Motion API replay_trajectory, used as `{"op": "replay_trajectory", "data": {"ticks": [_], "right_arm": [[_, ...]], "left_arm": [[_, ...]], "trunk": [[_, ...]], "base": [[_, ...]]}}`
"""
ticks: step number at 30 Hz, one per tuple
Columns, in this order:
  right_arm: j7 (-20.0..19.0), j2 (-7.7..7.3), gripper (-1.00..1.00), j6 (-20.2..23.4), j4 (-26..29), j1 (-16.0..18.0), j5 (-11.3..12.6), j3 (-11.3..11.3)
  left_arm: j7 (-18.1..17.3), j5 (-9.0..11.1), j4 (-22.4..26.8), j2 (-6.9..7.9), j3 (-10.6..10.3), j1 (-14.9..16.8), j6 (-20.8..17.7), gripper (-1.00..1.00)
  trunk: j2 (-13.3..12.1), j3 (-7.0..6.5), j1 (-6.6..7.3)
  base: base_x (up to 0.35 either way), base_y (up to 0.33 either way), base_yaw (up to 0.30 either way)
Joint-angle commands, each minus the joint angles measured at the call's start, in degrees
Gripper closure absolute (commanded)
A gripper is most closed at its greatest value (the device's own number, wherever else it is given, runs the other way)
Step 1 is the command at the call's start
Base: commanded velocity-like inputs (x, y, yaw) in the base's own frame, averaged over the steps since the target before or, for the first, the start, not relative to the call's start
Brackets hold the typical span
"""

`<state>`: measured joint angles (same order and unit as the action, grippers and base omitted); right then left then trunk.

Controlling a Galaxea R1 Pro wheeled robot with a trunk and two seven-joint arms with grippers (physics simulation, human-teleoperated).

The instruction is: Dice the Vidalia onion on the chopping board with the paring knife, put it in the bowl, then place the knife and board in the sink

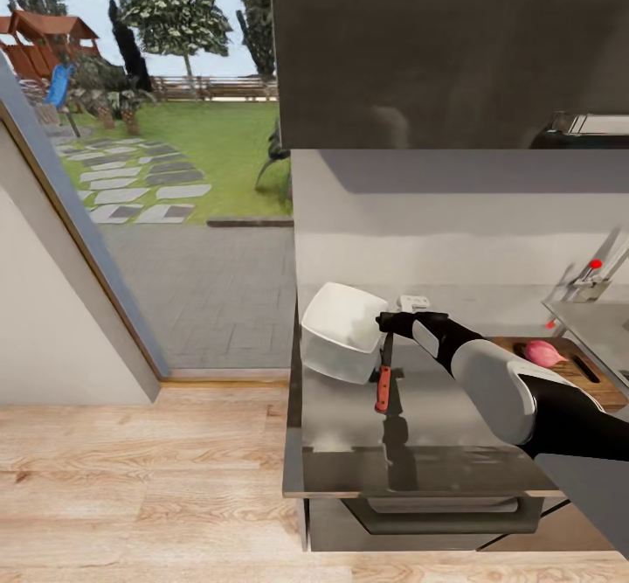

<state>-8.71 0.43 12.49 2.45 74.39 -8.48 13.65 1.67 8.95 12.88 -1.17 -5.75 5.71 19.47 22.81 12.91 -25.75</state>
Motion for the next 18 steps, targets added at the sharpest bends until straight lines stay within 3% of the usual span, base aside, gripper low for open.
{"op": "replay_trajectory", "data": {"ticks": [1,18], "right_arm": [[-0.17,0.01,1.00,0.36,0.16,0.01,-0.59,0.67],[-0.17,-0.16,1.00,0.51,0.13,0.03,-0.66,0.67]], "left_arm": [[0.16,0.56,-0.04,0.02,-0.49,0.03,0.22,-1.00],[0.17,0.55,-0.04,0.02,-0.49,0.07,0.22,-1.00]], "trunk": [[0.11,0.10,-0.03],[0.11,0.10,-0.03]], "base": [[0.000,0.000,0.000],[0.000,0.000,0.000]]}}
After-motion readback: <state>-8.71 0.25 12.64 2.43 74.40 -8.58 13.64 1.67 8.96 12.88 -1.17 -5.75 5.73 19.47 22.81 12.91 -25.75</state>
